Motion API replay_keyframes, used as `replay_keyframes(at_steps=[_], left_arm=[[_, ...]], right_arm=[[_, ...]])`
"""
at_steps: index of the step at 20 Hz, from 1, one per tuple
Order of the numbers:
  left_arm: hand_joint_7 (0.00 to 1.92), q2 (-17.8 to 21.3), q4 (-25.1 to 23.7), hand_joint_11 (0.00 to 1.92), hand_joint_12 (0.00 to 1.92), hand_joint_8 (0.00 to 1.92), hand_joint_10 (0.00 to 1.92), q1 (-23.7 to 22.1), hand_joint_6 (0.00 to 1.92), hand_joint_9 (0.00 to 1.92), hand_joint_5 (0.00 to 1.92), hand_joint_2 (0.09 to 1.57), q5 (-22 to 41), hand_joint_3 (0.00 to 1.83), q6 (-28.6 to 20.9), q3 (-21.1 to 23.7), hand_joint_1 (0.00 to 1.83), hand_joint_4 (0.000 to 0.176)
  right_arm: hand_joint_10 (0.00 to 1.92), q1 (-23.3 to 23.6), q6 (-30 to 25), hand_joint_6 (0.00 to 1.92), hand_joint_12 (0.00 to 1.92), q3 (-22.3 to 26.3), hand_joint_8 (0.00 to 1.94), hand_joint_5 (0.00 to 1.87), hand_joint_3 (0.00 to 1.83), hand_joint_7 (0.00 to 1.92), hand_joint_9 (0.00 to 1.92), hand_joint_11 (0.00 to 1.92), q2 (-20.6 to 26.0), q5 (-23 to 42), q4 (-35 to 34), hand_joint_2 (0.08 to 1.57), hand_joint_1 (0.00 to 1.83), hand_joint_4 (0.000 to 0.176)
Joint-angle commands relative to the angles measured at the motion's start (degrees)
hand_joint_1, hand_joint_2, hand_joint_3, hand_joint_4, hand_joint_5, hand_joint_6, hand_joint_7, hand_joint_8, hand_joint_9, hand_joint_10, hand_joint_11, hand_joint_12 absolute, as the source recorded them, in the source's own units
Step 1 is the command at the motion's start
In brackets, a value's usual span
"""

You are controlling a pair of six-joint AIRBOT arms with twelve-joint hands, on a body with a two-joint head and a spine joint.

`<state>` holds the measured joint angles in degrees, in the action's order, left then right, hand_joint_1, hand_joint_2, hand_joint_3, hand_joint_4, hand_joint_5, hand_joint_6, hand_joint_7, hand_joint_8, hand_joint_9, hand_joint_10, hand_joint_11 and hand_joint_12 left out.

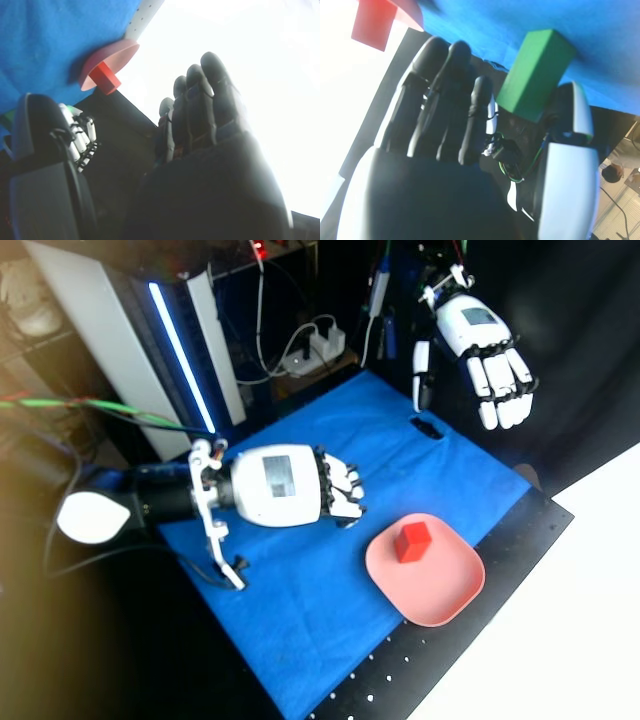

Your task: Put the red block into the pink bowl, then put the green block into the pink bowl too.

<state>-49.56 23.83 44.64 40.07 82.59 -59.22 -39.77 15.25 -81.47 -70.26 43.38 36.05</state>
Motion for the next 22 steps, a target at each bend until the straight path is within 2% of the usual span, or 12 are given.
replay_keyframes(at_steps=[1, 4, 5, 9, 11, 12, 13, 14, 16, 17, 20, 22], left_arm=[[0.25, -0.1, -0.7, 0.0, 0.78, 0.0, 0.0, -0.3, 0.0, 0.25, 0.15, 0.85, 6.6, 0.0, 0.0, -0.3, 0.97, 0.105], [0.26, -0.1, -0.6, 0.0, 0.86, 0.0, 0.0, -0.2, 0.0, 0.27, 0.16, 0.83, 6.5, 0.0, 0.0, -0.3, 0.96, 0.103], [0.27, -0.1, -0.6, 0.0, 0.86, 0.01, 0.0, -0.2, 0.0, 0.27, 0.16, 0.83, 6.5, 0.0, 0.0, -0.3, 0.96, 0.105], [0.27, -0.2, -0.5, 0.0, 0.81, 0.0, 0.0, 0.0, 0.0, 0.26, 0.15, 0.82, 6.4, 0.0, 0.0, -0.3, 0.93, 0.12], [0.27, -0.2, -0.4, 0.0, 0.83, 0.0, 0.0, 0.1, 0.0, 0.26, 0.17, 0.83, 6.4, 0.0, 0.0, -0.3, 0.92, 0.091], [0.27, -0.2, -0.4, 0.0, 0.8, 0.0, 0.0, 0.1, 0.0, 0.25, 0.17, 0.83, 6.4, 0.0, 0.0, -0.3, 0.93, 0.089], [0.27, -0.2, -0.4, 0.0, 0.76, 0.0, 0.0, 0.2, 0.0, 0.24, 0.16, 0.84, 6.4, 0.0, 0.0, -0.3, 0.93, 0.104], [0.27, -0.2, -0.4, 0.0, 0.75, 0.0, 0.0, 0.2, 0.0, 0.25, 0.14, 0.84, 6.4, 0.0, 0.0, -0.3, 0.92, 0.137], [0.25, -0.4, -0.4, 0.0, 0.68, 0.0, 0.0, 0.2, 0.0, 0.23, 0.13, 0.85, 6.3, 0.0, 0.0, -0.4, 0.92, 0.142], [0.26, -0.5, -0.4, 0.0, 0.71, 0.0, 0.0, 0.2, 0.0, 0.23, 0.13, 0.85, 6.2, 0.0, 0.0, -0.4, 0.91, 0.136], [0.26, -0.6, -0.4, 0.0, 0.73, 0.0, 0.0, 0.2, 0.01, 0.24, 0.16, 0.85, 5.9, 0.0, 0.0, -0.5, 0.89, 0.077], [0.29, -0.9, -0.4, 0.0, 0.77, 0.01, 0.01, 0.2, 0.0, 0.27, 0.16, 0.84, 5.8, 0.0, 0.0, -0.7, 0.89, 0.069]], right_arm=[[0.8, 0.8, -0.1, 0.4, 1.32, -0.2, 0.19, 1.28, 0.0, 1.34, 1.2, 1.0, -0.3, 5.5, -2.5, 0.98, 1.21, 0.0], [0.7, 0.8, -0.1, 0.44, 1.24, -0.6, 0.3, 1.24, 0.0, 1.44, 1.24, 0.97, -0.5, 5.4, -2.6, 0.98, 1.3, 0.0], [0.71, 0.8, -0.1, 0.26, 1.25, -0.7, 0.45, 1.32, 0.0, 1.39, 1.27, 1.01, -0.5, 5.4, -2.6, 0.98, 1.31, 0.0], [0.82, 0.8, -0.1, 0.56, 1.26, -1.3, 0.68, 1.17, 0.0, 1.27, 1.17, 0.96, -0.4, 5.4, -3.2, 1.02, 1.29, 0.0], [0.91, 1.8, -0.1, 0.44, 1.31, -2.1, 0.74, 1.21, 0.0, 1.25, 1.14, 0.93, -0.4, 5.4, -3.7, 1.01, 1.29, 0.0], [0.79, 2.2, -0.1, 0.48, 1.22, -2.4, 0.58, 1.21, 0.0, 1.31, 1.19, 0.96, -0.4, 5.4, -4.0, 1.0, 1.29, 0.0], [0.83, 2.9, -0.1, 0.31, 1.26, -3.2, 0.73, 1.26, 0.0, 1.26, 1.19, 0.96, -0.4, 5.4, -4.8, 1.01, 1.3, 0.0], [1.6, 3.3, -0.1, 0.44, 1.79, -3.9, 1.46, 1.27, 0.0, 1.05, 1.09, 1.03, -0.4, 5.4, -5.7, 1.0, 1.23, 0.0], [1.89, 4.3, -0.1, 0.63, 1.92, -5.3, 1.69, 1.18, 0.0, 1.0, 1.06, 1.02, -0.5, 5.4, -7.5, 1.02, 1.21, 0.0], [1.38, 5.1, -0.1, 0.63, 1.69, -6.2, 1.16, 1.1, 0.0, 1.09, 0.96, 0.52, -0.8, 5.4, -8.4, 1.06, 1.27, 0.0], [0.93, 8.4, -0.1, 0.41, 1.46, -9.0, 0.9, 1.23, 0.0, 1.15, 0.99, 0.71, -2.5, 3.0, -8.8, 1.03, 1.28, 0.0], [0.55, 10.4, -0.1, 0.64, 1.18, -11.7, 0.38, 1.18, 0.0, 1.34, 1.14, 0.8, -4.5, 0.5, -8.8, 1.01, 1.27, 0.0]])
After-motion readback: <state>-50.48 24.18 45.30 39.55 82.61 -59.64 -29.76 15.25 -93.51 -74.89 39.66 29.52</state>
